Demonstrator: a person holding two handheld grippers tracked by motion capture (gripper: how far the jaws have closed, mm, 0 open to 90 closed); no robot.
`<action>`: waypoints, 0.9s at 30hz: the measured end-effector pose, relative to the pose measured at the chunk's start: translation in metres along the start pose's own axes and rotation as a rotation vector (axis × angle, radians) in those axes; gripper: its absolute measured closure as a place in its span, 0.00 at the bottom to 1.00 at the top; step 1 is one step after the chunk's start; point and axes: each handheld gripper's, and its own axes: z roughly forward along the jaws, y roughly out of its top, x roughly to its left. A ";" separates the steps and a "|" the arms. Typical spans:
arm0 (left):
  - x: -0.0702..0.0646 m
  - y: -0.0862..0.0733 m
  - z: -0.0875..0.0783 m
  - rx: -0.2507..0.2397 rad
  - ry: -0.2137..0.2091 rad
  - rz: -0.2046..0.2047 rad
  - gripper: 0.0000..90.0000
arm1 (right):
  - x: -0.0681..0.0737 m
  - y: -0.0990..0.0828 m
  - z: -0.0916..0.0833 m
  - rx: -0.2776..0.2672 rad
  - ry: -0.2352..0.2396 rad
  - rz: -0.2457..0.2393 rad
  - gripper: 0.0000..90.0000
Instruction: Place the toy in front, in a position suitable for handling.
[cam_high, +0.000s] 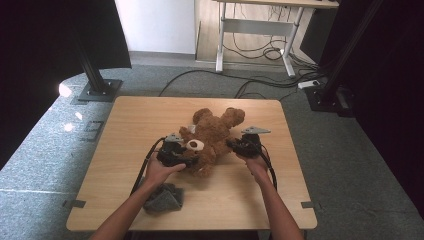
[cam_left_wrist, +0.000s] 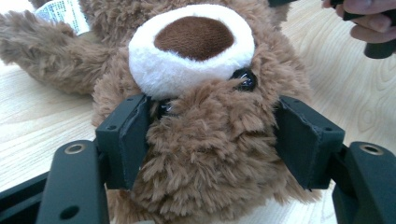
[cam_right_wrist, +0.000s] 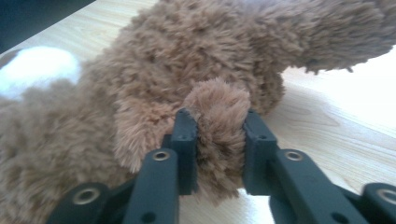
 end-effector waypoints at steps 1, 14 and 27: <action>0.000 -0.001 0.000 0.002 0.005 0.004 0.32 | 0.002 -0.001 0.000 0.005 0.005 -0.008 0.82; 0.023 -0.008 -0.007 0.051 0.089 -0.004 0.28 | 0.029 -0.037 -0.002 0.025 0.103 -0.045 0.85; 0.060 -0.010 -0.018 0.026 0.193 -0.114 0.33 | 0.054 -0.049 0.012 0.037 0.200 -0.043 0.85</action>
